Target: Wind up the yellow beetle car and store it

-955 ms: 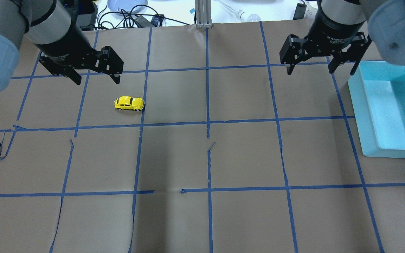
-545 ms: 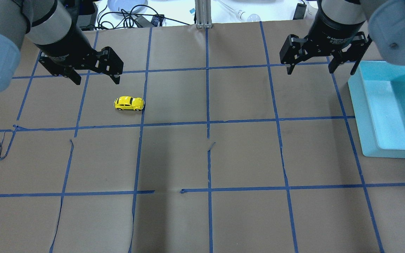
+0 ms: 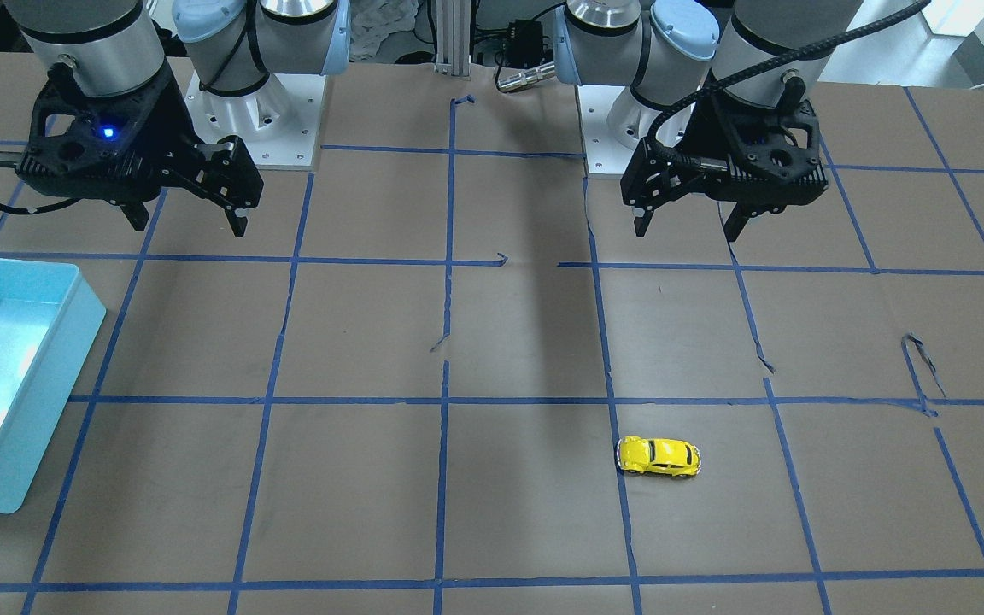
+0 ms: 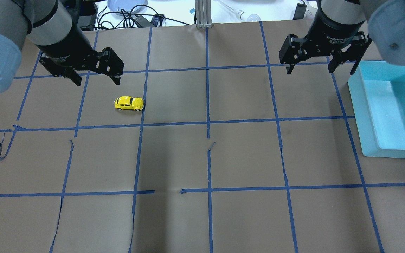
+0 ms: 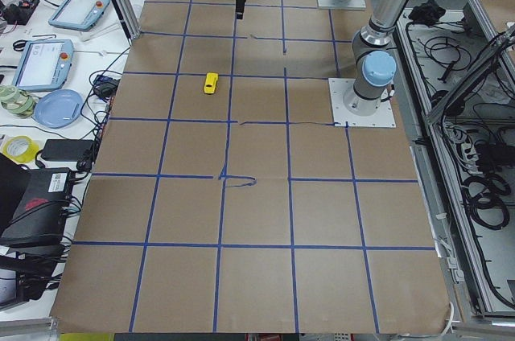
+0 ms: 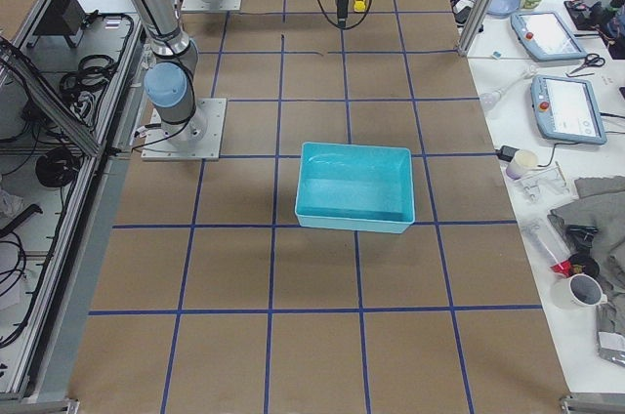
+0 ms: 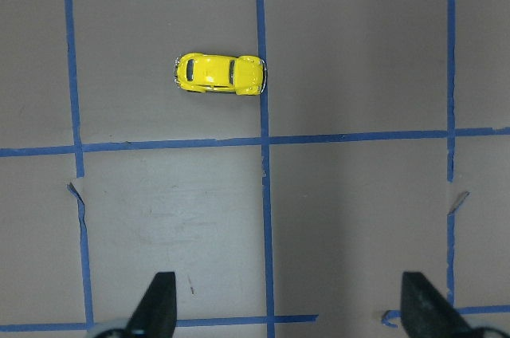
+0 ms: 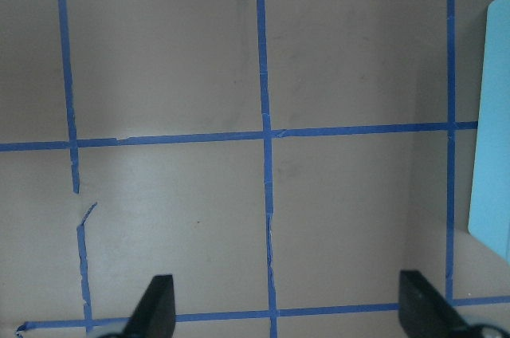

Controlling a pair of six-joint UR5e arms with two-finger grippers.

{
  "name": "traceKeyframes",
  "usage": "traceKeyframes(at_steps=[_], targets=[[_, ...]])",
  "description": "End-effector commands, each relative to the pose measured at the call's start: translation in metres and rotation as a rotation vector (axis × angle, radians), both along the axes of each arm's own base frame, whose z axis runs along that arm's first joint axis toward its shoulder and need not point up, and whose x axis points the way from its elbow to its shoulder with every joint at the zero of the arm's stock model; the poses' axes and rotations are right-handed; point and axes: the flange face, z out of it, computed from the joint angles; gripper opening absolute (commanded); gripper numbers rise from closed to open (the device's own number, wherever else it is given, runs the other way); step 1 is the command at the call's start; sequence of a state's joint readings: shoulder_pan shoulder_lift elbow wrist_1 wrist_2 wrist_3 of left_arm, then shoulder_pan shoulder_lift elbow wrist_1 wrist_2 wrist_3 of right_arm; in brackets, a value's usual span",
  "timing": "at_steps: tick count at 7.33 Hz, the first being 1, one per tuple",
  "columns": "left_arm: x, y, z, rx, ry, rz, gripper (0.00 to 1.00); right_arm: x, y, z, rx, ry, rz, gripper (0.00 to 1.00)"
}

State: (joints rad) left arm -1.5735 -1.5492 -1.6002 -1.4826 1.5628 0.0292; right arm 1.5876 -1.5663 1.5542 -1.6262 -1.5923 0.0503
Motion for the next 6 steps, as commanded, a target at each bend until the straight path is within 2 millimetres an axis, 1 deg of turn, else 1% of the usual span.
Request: traceKeyframes(at_steps=[1, 2, 3, 6], targets=[[-0.0001, 0.0002, -0.0014, 0.002, 0.0, -0.002, 1.0, 0.0001, 0.0, 0.0001, 0.0, 0.0, 0.001, 1.0], [0.0005, 0.0008, 0.0015, -0.002, 0.001, -0.002, 1.0, 0.0001, 0.0, 0.0001, 0.0, 0.0, 0.001, 1.0], [-0.0025, 0.0016, -0.0015, 0.004, 0.001, -0.006, 1.0, 0.0008, 0.0008, 0.0001, 0.0, 0.0, 0.003, 1.0], [-0.002, 0.0007, -0.0041, 0.005, 0.01, -0.006, 1.0, 0.0007, -0.0002, -0.0015, 0.003, 0.002, 0.003, 1.0]])
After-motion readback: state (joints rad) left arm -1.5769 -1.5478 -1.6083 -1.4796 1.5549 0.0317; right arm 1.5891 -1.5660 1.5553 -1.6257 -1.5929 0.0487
